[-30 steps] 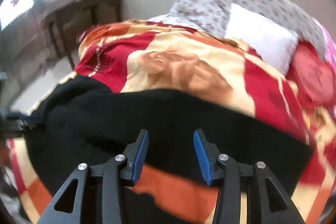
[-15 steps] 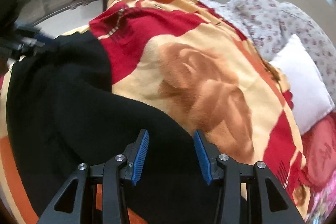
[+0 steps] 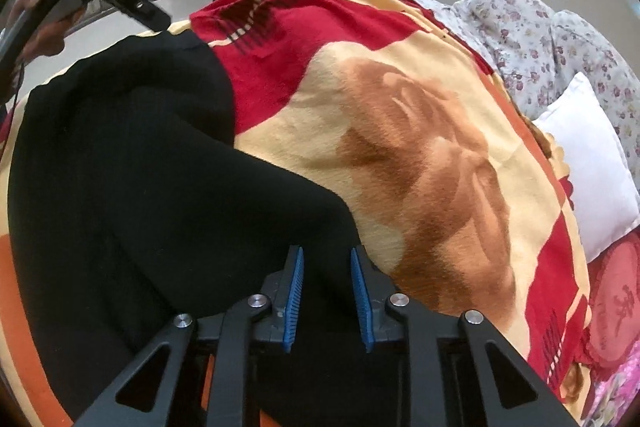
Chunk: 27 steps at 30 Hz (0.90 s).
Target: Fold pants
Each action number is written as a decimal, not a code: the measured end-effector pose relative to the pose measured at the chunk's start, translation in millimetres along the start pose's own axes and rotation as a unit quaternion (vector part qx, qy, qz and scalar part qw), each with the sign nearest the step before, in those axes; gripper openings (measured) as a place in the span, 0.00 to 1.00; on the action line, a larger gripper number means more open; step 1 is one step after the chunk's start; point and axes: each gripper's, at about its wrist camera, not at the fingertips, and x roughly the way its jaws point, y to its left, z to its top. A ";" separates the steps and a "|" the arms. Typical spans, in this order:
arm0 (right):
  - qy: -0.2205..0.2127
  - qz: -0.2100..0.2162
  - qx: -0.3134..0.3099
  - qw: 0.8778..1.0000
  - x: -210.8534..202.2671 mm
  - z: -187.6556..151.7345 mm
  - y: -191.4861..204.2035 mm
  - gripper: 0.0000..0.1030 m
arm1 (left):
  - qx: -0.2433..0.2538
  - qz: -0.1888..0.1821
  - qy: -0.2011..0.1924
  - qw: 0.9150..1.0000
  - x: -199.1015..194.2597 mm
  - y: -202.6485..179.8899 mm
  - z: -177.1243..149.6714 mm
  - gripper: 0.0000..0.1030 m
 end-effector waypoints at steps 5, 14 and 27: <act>0.002 0.021 0.034 0.999 2.6 0.7 -12.6 0.23 | -0.001 0.013 0.020 1.000 19.6 -2.9 6.8 0.71; -0.007 0.009 0.038 0.999 4.4 -3.0 -11.7 0.23 | 0.023 0.022 0.017 0.999 31.7 -19.5 9.7 0.66; -0.014 0.003 0.054 0.998 1.9 -10.4 -2.6 0.22 | 0.056 0.072 0.017 0.996 38.5 -28.1 13.0 0.53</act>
